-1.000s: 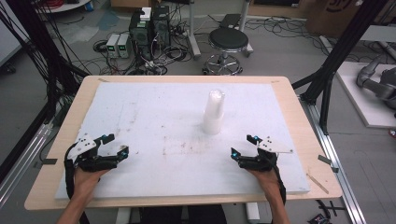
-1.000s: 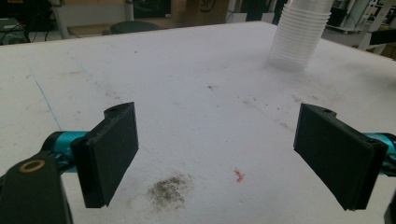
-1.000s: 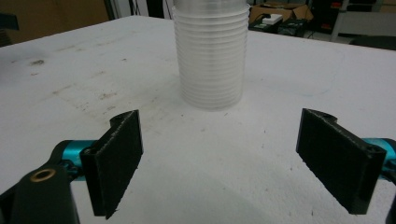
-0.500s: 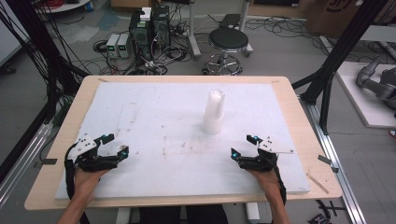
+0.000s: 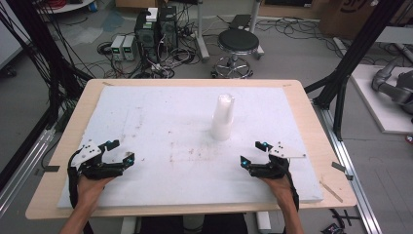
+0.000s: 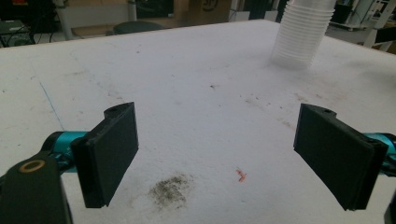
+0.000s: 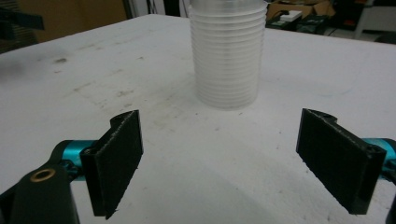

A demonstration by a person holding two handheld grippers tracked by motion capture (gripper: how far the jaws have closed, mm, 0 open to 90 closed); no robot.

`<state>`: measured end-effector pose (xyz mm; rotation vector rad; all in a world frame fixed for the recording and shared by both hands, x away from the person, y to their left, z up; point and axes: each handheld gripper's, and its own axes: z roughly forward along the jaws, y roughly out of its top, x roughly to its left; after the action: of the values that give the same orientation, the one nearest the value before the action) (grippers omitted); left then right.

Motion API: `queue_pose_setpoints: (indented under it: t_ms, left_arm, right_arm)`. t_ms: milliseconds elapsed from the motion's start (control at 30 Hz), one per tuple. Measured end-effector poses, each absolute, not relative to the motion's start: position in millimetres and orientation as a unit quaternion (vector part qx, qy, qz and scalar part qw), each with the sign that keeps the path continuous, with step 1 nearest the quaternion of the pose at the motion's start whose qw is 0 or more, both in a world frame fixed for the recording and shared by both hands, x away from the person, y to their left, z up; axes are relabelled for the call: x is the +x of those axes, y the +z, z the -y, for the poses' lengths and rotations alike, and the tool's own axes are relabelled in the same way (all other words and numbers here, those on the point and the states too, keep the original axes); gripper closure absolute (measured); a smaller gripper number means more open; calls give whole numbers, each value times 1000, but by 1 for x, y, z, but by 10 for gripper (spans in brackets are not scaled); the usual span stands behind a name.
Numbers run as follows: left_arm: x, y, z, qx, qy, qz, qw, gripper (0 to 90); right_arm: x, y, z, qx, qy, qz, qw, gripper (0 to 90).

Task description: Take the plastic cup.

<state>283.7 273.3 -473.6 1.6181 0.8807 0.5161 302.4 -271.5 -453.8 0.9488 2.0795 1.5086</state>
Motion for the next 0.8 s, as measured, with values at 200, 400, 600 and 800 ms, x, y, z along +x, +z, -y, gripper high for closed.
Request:
queue_pose_setpoints:
  t_ms: [200, 400, 600, 800]
  left_arm:
    - [284, -474, -273, 690, 218, -379, 577, 138]
    - [284, -474, -273, 691, 219, -378, 575, 138]
    - [284, -474, -273, 691, 224, -377, 574, 138]
    - [285, -473, -273, 693, 220, -380, 572, 138]
  right_arm:
    - [305, -424, 274, 323, 547, -750, 184, 147]
    - [310, -380, 274, 307, 538, -761, 195, 147]
    - [320, -337, 268, 293, 529, -771, 200, 147]
    - [341, -303, 257, 278, 510, -791, 194, 147]
